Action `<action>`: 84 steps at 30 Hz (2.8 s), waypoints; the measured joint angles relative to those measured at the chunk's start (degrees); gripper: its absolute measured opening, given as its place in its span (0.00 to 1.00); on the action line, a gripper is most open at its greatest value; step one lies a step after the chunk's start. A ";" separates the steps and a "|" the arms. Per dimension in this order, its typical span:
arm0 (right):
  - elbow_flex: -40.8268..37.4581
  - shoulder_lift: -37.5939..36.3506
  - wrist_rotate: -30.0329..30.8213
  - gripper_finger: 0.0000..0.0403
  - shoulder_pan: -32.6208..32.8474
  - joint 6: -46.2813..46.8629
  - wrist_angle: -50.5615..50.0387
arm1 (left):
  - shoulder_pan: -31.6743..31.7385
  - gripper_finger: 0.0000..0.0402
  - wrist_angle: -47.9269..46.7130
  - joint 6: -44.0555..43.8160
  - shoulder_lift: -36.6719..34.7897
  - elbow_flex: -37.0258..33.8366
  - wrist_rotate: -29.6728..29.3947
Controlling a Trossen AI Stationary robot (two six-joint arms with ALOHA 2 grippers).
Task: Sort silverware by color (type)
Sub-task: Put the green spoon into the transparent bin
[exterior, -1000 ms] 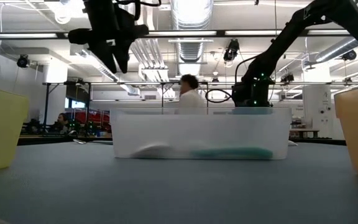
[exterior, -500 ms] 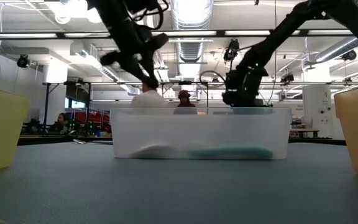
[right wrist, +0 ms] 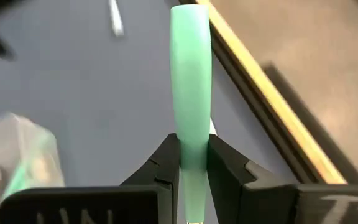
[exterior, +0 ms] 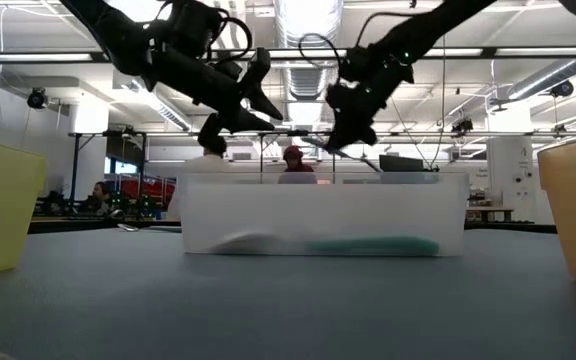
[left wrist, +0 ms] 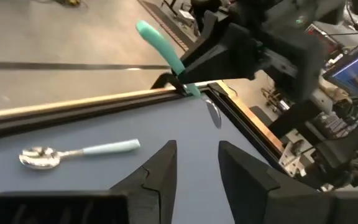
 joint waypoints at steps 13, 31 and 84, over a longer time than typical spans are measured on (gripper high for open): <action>0.31 -0.25 0.90 0.12 8.96 1.59 10.85 | 4.61 0.41 0.29 5.24 0.04 3.53 -2.27; 0.35 -0.31 4.96 0.12 11.42 -2.15 14.35 | 5.55 0.45 1.51 4.70 0.04 5.21 0.75; 2.51 -14.41 4.93 0.45 6.50 -0.20 -5.99 | -1.05 0.08 -13.47 -6.33 0.02 5.10 39.96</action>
